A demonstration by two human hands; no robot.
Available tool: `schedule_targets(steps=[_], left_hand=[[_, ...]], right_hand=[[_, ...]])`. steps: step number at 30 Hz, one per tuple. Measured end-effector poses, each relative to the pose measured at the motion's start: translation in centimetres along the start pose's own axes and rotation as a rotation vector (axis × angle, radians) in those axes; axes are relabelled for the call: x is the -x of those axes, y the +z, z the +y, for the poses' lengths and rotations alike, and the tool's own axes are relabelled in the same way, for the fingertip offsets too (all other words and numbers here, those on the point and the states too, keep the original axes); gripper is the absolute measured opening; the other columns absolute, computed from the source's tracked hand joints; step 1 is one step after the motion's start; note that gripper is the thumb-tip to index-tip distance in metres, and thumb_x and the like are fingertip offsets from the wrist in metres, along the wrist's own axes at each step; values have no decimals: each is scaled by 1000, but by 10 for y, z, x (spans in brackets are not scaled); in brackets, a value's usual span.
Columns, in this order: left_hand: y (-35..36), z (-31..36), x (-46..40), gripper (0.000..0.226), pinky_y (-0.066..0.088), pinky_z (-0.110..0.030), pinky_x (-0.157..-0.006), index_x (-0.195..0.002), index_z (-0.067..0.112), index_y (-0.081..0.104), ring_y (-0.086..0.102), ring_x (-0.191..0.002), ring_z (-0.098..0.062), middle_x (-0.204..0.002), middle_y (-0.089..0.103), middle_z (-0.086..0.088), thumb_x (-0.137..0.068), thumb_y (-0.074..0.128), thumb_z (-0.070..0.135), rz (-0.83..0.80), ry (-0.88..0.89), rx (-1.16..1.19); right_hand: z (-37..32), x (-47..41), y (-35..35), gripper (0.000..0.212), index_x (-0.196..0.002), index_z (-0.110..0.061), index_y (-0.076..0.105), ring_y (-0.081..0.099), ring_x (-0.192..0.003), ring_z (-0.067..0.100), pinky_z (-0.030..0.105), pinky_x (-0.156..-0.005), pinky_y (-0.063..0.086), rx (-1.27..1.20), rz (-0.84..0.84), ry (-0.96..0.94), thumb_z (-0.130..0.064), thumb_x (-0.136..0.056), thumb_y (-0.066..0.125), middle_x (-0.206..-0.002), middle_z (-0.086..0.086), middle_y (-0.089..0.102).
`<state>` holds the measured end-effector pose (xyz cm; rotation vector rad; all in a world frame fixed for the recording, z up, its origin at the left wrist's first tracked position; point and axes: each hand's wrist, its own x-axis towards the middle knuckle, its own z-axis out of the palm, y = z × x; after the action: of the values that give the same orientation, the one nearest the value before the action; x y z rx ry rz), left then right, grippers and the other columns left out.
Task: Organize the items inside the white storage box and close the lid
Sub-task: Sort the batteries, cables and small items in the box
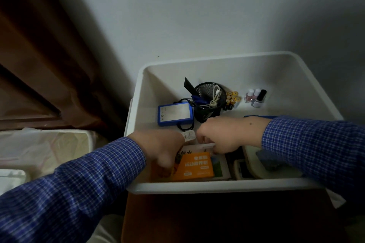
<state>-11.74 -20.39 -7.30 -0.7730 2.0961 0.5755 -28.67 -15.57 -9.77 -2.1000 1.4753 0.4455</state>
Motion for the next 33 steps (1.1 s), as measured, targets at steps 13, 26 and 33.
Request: schedule_targets(steps=[13, 26, 33], left_hand=[[7, 34, 17, 32, 50, -36, -99, -129, 29, 58, 58, -111, -14, -127, 60, 6, -98, 53, 37, 218, 17, 72], [23, 43, 20, 23, 44, -19, -63, -70, 21, 67, 57, -71, -5, -74, 64, 9, -92, 62, 26, 319, -103, 255], [22, 39, 16, 21, 53, -29, -70, -78, 11, 76, 67, -81, -14, -82, 74, 0, -89, 64, 24, 384, -125, 348]], right_hand=[[60, 136, -28, 29, -114, -15, 67, 68, -93, 7, 32, -93, 55, -332, 300, 198, -11, -86, 73, -89, -16, 66], [57, 143, 4, 25, -101, -31, 56, 56, -89, 18, 36, -82, 52, -155, 482, 329, -12, -85, 61, -104, -7, 57], [55, 141, 18, 4, -91, -26, 69, 64, -78, 12, 37, -77, 57, -182, 563, 367, -26, -86, 67, -84, -10, 67]])
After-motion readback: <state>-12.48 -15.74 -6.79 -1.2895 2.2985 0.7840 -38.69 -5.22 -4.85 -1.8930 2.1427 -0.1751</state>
